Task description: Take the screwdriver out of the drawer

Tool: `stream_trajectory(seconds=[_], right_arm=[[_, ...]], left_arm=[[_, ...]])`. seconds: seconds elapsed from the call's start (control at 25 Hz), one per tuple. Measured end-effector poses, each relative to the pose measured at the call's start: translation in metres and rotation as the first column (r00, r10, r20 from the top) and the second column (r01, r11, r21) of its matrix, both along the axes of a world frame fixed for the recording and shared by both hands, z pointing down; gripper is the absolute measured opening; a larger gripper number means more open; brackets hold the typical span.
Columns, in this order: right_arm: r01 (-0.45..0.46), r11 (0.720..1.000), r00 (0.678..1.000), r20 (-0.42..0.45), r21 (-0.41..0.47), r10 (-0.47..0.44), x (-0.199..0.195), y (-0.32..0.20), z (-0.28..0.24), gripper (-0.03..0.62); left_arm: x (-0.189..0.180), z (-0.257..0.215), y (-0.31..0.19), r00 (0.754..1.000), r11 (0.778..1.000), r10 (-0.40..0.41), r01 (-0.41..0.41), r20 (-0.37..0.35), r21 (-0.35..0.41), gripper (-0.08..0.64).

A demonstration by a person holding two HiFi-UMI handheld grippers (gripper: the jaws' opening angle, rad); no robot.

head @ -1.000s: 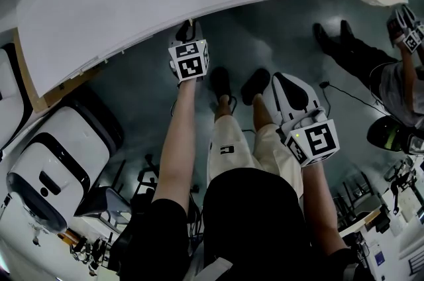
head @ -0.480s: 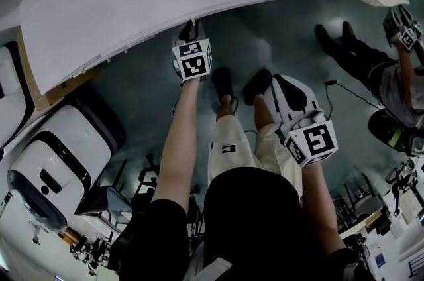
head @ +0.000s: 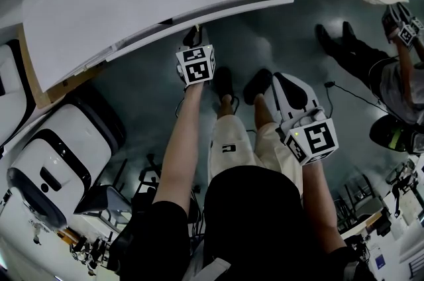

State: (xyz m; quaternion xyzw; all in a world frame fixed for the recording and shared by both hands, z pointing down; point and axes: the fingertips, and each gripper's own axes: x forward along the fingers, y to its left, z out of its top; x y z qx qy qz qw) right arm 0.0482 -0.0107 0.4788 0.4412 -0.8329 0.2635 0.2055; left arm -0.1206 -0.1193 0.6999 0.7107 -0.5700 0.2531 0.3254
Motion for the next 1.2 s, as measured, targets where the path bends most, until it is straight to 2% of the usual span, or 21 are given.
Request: stream_trajectory(seconds=[0.8, 1.2], right_arm=[[0.016, 1.0, 1.0, 0.005, 0.016, -0.016, 0.008, 0.019, -0.01, 0.018], [0.022, 1.0, 1.0, 0.008, 0.015, -0.022, 0.01, 0.031, -0.011, 0.018]], left_arm=[[0.021, 0.0, 0.065, 1.0, 0.997, -0.008, 0.007, -0.017, -0.071, 0.094], [0.028, 0.001, 0.096, 0.999, 0.997, -0.03, 0.027, -0.033, -0.074, 0.094]])
